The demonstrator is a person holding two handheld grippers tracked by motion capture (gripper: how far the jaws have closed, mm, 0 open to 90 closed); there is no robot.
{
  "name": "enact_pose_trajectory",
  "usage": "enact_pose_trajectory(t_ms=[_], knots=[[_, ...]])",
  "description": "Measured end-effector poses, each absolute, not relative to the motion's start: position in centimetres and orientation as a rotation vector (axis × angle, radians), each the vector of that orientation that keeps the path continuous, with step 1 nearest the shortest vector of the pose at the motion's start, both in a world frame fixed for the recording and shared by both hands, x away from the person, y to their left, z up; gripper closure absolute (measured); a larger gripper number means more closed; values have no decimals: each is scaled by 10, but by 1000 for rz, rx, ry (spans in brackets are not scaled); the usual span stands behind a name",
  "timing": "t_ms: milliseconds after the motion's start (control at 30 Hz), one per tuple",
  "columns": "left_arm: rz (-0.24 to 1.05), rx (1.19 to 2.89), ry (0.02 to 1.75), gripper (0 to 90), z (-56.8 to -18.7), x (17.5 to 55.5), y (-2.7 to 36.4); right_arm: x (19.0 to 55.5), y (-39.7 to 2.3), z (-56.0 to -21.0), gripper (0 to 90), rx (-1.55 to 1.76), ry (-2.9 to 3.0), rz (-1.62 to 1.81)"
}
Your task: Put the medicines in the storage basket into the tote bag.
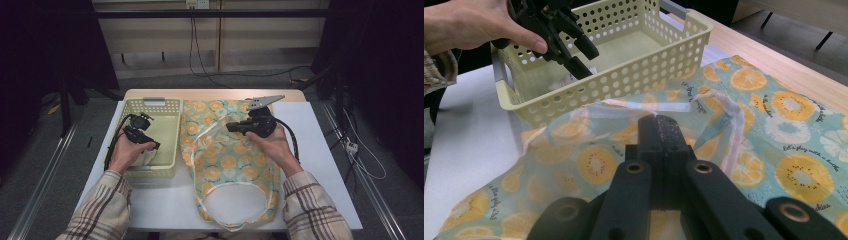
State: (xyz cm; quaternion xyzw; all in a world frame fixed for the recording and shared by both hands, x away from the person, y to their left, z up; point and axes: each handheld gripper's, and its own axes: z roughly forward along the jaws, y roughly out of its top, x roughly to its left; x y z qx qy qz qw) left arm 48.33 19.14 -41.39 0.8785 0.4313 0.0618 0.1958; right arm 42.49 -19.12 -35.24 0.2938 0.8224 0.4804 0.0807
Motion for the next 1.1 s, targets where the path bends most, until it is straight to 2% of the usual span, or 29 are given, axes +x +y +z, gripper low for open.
enact_pose_trajectory(t_ms=[433, 500, 700, 1100], knots=[[64, 2544, 1234, 535, -424, 488, 188, 429, -190, -357, 900, 889, 2465, 1435], [31, 2559, 1229, 582, -428, 489, 187, 429, -191, -357, 900, 891, 2466, 1430], [51, 2556, 1231, 602, -428, 490, 187, 428, -194, -357, 900, 900, 2460, 1426], [161, 2385, 1175, 603, -403, 482, 196, 430, -192, -358, 900, 903, 2454, 1431]])
